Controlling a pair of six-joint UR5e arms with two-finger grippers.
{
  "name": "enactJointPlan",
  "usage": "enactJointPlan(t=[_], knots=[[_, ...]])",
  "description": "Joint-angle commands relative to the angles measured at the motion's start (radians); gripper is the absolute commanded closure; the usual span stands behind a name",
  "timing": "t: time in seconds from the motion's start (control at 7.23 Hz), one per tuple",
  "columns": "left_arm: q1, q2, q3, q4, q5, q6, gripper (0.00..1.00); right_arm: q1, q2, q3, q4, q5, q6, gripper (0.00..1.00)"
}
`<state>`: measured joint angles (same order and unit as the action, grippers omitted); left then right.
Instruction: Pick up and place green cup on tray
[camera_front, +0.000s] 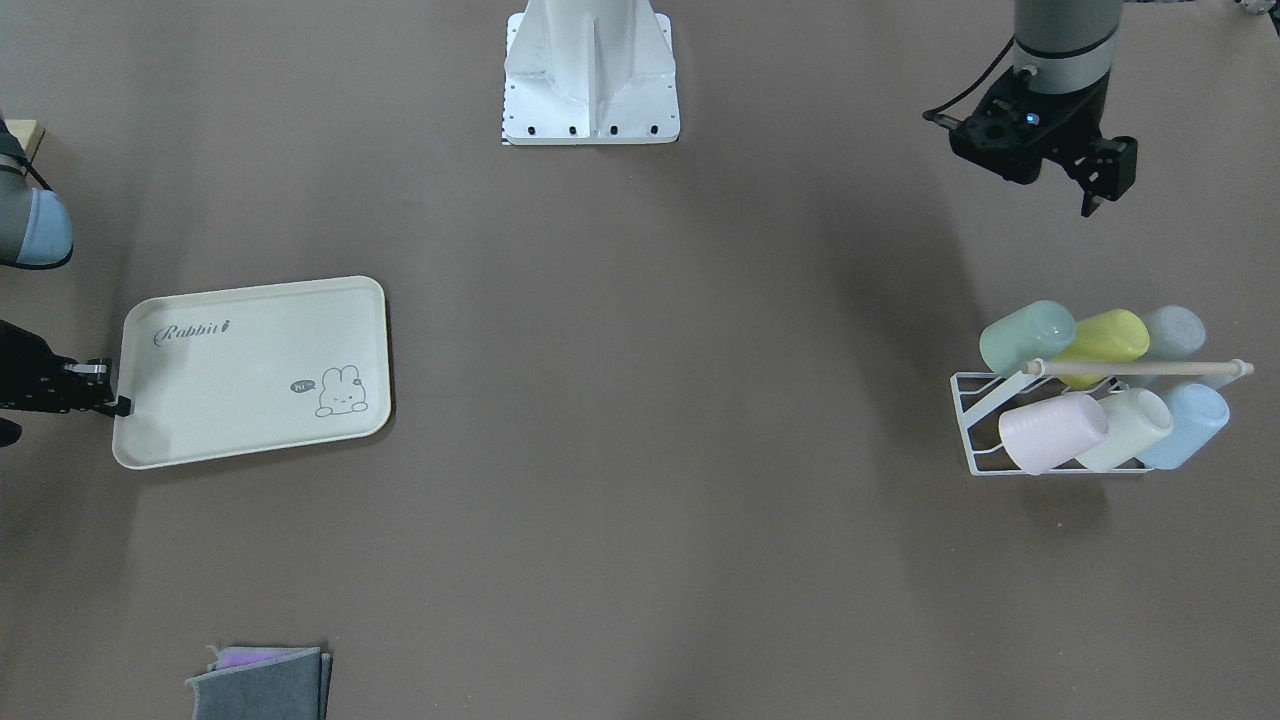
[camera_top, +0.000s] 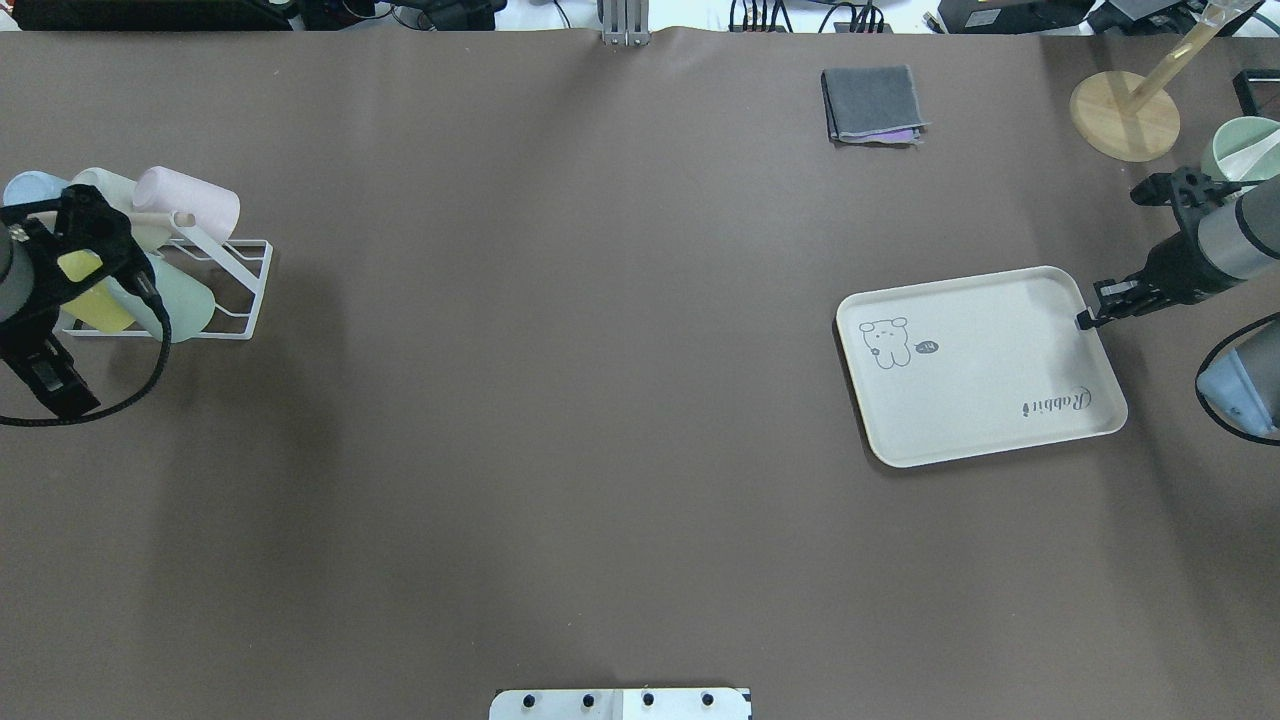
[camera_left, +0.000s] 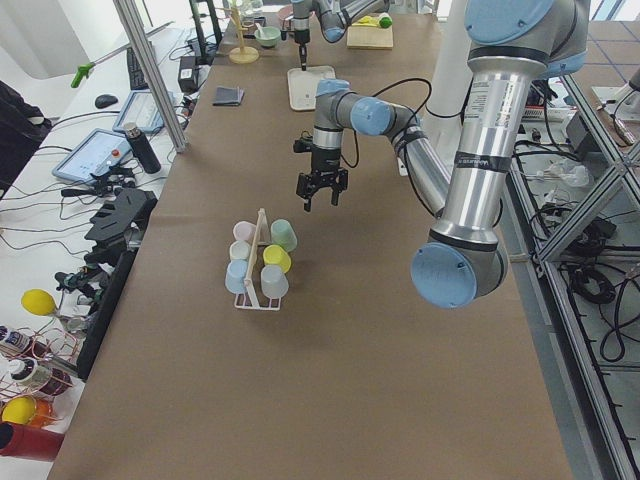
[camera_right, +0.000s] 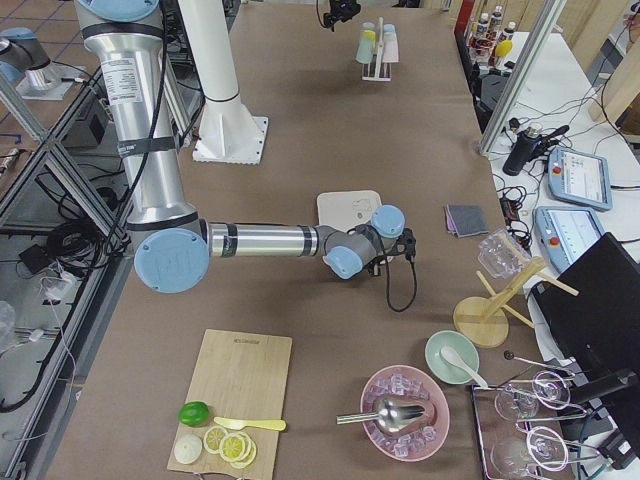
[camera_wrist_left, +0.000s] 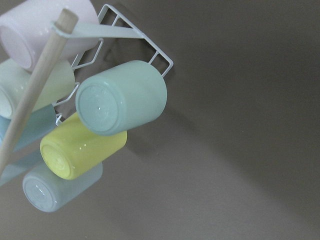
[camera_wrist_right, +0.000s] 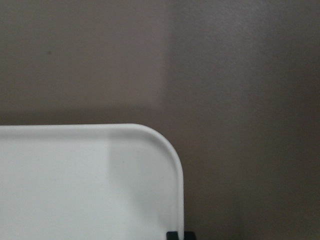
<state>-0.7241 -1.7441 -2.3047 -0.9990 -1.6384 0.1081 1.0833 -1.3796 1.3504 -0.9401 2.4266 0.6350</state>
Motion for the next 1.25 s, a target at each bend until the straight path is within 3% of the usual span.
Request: enactJointPlan(t=[0.0, 0.14, 0.28, 0.42, 0.69, 0.97, 1.11], knots=[[0.135, -0.002, 0.013, -0.051, 0.245, 0.109, 0.02, -0.012, 0.101, 0.042, -0.106, 0.022, 0.078, 1.00], [0.149, 0.008, 0.051, -0.138, 0.355, 0.190, 0.02, -0.070, 0.167, 0.067, -0.135, 0.014, 0.188, 1.00], [0.200, 0.091, 0.057, -0.247, 0.450, 0.218, 0.02, -0.144, 0.238, 0.069, -0.141, -0.001, 0.275, 1.00], [0.248, 0.122, 0.054, -0.292, 0.518, 0.228, 0.02, -0.210, 0.307, 0.067, -0.156, -0.061, 0.355, 1.00], [0.389, 0.251, 0.038, -0.325, 0.723, 0.229, 0.02, -0.316, 0.404, 0.066, -0.213, -0.168, 0.422, 1.00], [0.493, 0.278, 0.042, -0.311, 0.929, 0.373, 0.02, -0.364, 0.444, 0.059, -0.218, -0.228, 0.452, 1.00], [0.503, 0.276, 0.054, -0.290, 0.972, 0.462, 0.02, -0.382, 0.456, 0.059, -0.220, -0.268, 0.466, 1.00]])
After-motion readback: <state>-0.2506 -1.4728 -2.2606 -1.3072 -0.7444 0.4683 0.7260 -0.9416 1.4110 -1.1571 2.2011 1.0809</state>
